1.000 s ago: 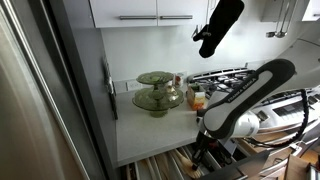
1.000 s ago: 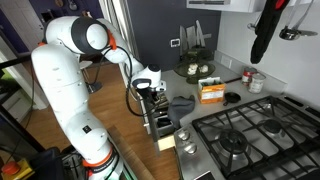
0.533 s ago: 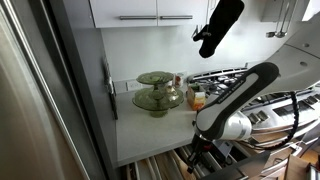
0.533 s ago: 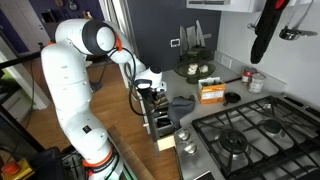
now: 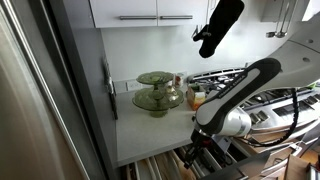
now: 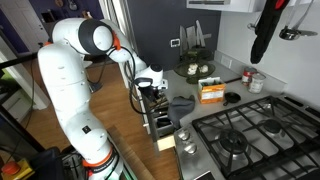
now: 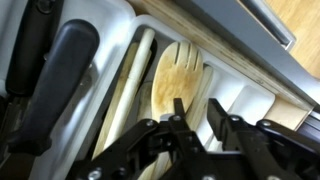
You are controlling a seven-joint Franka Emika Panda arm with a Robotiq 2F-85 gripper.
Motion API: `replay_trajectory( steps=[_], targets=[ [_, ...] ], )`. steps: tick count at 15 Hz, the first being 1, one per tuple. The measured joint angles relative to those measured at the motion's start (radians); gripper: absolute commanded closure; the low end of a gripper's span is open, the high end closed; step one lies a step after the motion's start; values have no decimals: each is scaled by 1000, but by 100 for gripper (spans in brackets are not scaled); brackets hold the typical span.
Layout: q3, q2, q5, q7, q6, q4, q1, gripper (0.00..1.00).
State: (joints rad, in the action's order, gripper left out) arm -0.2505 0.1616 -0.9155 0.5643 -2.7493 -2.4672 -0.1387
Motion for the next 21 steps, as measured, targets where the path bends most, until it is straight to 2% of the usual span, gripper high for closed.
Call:
replay_trajectory(
  steps=[5, 12, 17, 21],
  targets=[
    [0, -101, 3, -6, -2, -95, -1, 0],
    [-18, -249, 39, -142, -96, -281, -8, 0],
    [-61, -276, 65, -229, -161, -270, 11, 0],
    [-102, -322, 101, -269, -154, -278, 46, 0]
  ],
)
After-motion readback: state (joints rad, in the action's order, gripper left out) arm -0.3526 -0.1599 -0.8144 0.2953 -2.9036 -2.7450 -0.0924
